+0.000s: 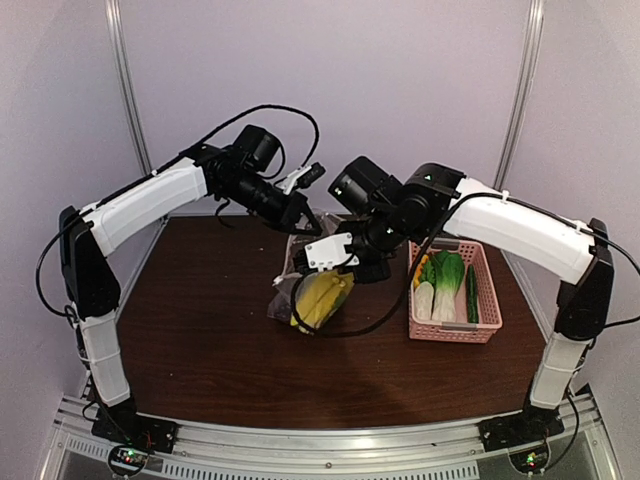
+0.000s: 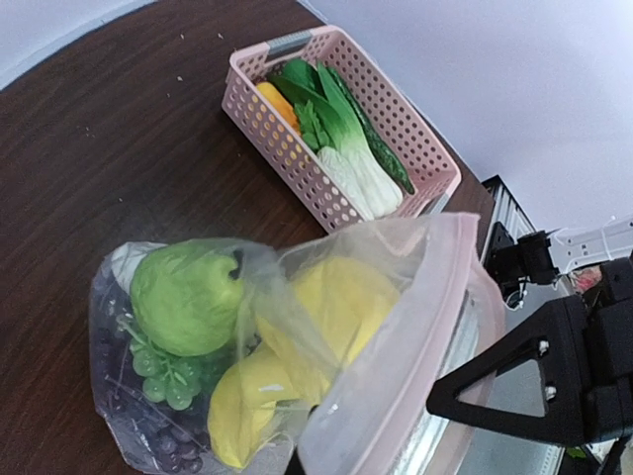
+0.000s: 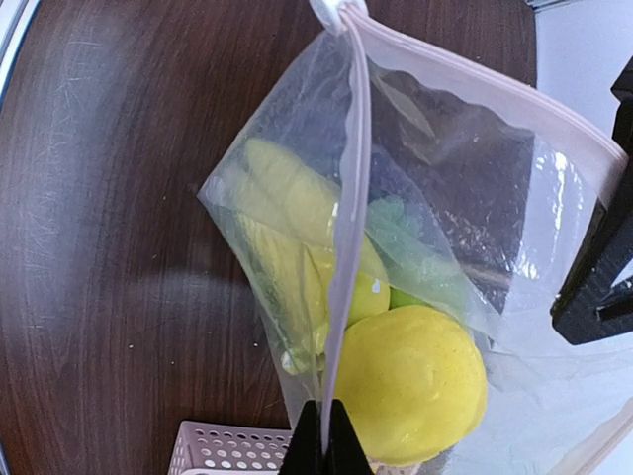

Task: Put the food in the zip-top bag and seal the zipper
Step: Adjust the zipper food storage bag.

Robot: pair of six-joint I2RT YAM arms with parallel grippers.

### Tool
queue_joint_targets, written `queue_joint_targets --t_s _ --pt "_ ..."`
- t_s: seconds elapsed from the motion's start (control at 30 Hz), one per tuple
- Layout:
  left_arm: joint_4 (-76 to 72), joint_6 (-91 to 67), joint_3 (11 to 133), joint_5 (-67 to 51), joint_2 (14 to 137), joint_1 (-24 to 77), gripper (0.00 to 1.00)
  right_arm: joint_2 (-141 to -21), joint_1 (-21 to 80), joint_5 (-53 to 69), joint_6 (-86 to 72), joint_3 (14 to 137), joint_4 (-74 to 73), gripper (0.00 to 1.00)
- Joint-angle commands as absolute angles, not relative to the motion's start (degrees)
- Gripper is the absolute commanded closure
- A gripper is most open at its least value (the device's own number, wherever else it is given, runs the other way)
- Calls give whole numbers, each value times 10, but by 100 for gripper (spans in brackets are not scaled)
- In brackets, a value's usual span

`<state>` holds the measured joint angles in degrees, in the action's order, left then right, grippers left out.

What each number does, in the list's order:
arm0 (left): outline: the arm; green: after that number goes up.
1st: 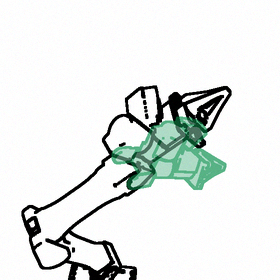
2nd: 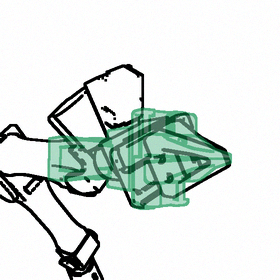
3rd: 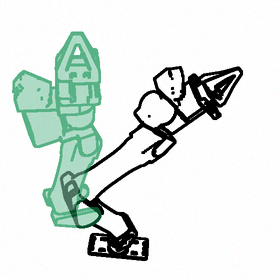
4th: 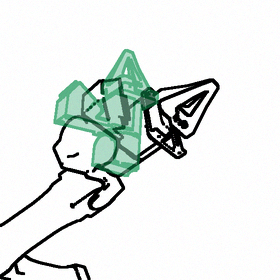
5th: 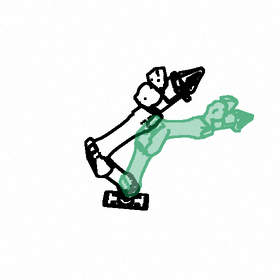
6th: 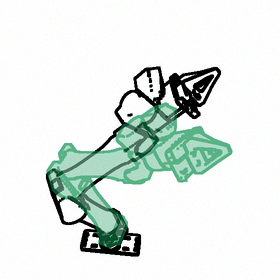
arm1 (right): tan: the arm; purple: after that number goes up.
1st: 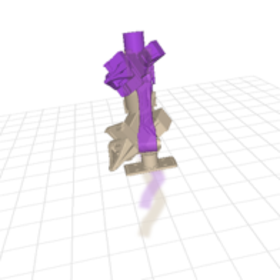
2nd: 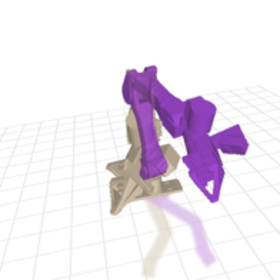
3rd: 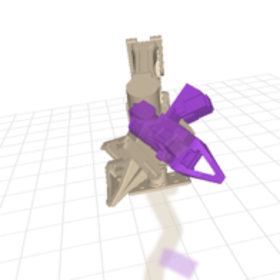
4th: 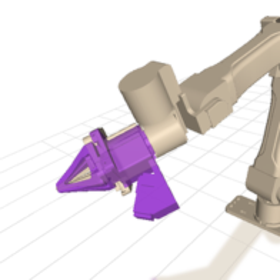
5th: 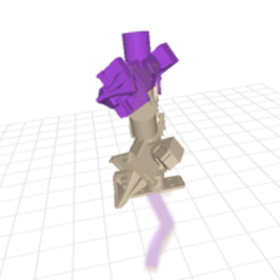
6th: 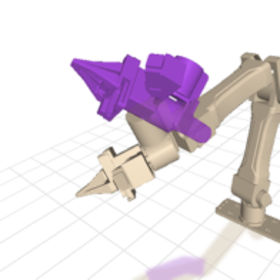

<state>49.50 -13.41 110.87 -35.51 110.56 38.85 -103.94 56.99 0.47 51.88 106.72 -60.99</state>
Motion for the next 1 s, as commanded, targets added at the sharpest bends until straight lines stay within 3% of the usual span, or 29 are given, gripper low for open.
queue_joint_targets --t_s 0.0,0.07,0.17,0.2,0.23,0.37,0.47,0.73,0.87,0.93,0.97 --pt "594 -124 1278 -264 1098 417 100 -986 573 -32 512 1113 -556 100" --pt "635 -114 1363 -185 1107 440 100 -987 571 -8 508 1143 -568 100" --pt "612 -89 1309 -118 1129 412 100 -999 572 -7 513 1183 -580 100" --pt "648 -103 1344 -96 1161 397 100 -1000 571 -14 513 1196 -576 100" --pt "662 -104 1335 -119 1168 393 100 -999 569 -11 509 1205 -572 100" --pt "666 -86 1340 -25 1165 429 100 -1003 570 48 501 1212 -596 100" --pt "655 -95 1375 -64 1147 443 100 -990 571 62 498 1180 -573 100" --pt "575 -38 1342 62 1115 466 100 -1000 573 47 487 1183 -571 100" --pt "573 -40 1330 -19 1112 468 100 -995 574 29 489 1145 -561 100" --pt "557 -23 1297 -10 1108 468 100 -996 574 21 490 1120 -556 89" --pt "553 -24 1282 -11 1109 467 100 -996 573 20 488 1113 -559 75"
